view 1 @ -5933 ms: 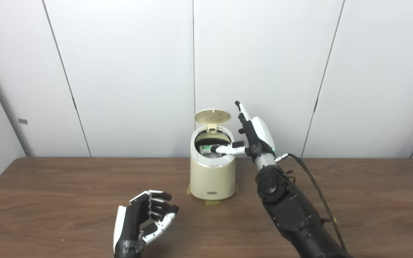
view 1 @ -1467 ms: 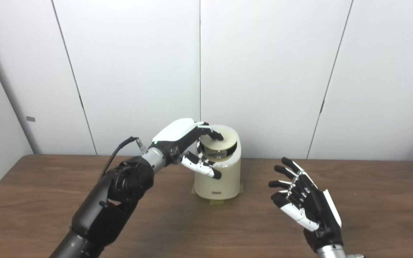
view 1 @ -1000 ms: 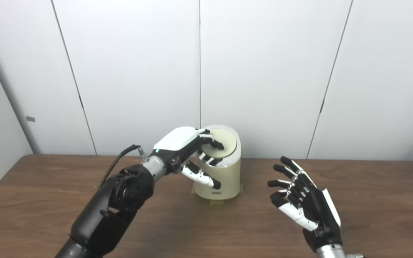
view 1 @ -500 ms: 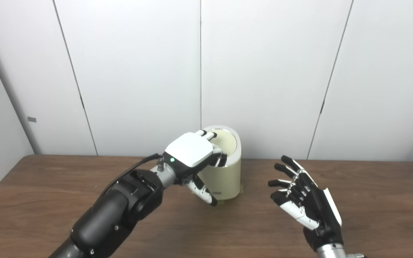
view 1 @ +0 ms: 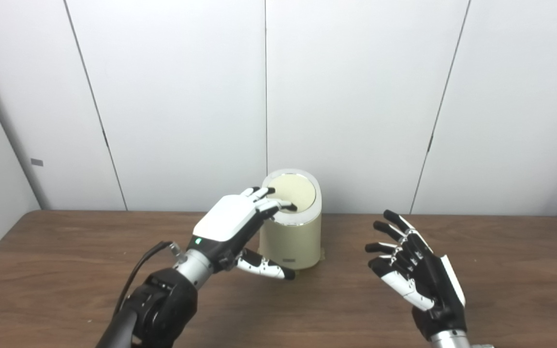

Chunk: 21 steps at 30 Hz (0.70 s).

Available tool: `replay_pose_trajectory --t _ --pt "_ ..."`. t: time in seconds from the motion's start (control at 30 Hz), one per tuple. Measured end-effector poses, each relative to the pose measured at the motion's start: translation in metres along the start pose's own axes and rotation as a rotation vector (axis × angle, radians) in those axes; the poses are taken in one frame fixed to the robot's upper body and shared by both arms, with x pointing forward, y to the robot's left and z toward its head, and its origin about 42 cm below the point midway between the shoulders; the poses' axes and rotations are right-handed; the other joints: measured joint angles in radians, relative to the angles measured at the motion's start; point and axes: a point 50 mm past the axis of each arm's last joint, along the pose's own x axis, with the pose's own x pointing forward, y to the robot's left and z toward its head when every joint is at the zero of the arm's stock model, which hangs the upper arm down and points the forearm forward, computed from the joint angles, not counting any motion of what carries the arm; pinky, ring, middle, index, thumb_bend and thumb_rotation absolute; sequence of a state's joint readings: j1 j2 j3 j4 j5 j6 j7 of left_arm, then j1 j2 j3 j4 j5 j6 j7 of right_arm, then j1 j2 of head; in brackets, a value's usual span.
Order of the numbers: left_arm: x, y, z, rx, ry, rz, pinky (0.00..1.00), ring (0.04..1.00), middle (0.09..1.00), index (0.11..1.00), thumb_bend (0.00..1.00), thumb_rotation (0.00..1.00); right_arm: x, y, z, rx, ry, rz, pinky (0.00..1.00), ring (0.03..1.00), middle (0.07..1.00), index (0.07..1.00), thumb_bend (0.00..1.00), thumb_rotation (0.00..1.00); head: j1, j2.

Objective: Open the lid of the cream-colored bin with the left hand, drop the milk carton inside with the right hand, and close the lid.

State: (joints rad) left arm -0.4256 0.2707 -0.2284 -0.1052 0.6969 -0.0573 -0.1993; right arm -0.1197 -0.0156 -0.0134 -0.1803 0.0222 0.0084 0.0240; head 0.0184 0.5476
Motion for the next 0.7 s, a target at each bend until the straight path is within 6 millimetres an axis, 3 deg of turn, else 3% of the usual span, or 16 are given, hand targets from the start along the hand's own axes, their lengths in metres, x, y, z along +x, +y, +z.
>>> replay_pose_trajectory --t 0.13,0.33,0.5,0.7 --pt "-0.026 0.004 -0.010 -0.316 0.086 0.175 0.71 0.815 0.820 0.821 0.77 0.29 -0.001 -0.001 0.000 0.003 0.006 0.001 0.50 0.641 0.808 0.850 0.73 0.41 -0.006 0.002" --pt "-0.082 -0.034 -0.012 -0.787 0.215 0.196 0.59 0.694 0.765 0.812 0.73 0.27 -0.002 -0.010 -0.002 -0.010 0.024 -0.015 0.51 0.649 0.824 0.859 0.72 0.34 -0.015 0.003" --pt "-0.103 -0.037 -0.023 -0.870 0.290 0.275 0.50 0.636 0.726 0.802 0.66 0.23 -0.002 -0.018 -0.002 0.011 0.025 -0.029 0.52 0.669 0.833 0.855 0.74 0.26 -0.006 0.006" --pt "-0.104 -0.040 -0.028 -0.975 0.330 0.332 0.48 0.622 0.701 0.756 0.67 0.19 -0.008 -0.023 -0.005 0.001 0.042 -0.030 0.58 0.708 0.835 0.850 0.79 0.31 -0.008 0.009"
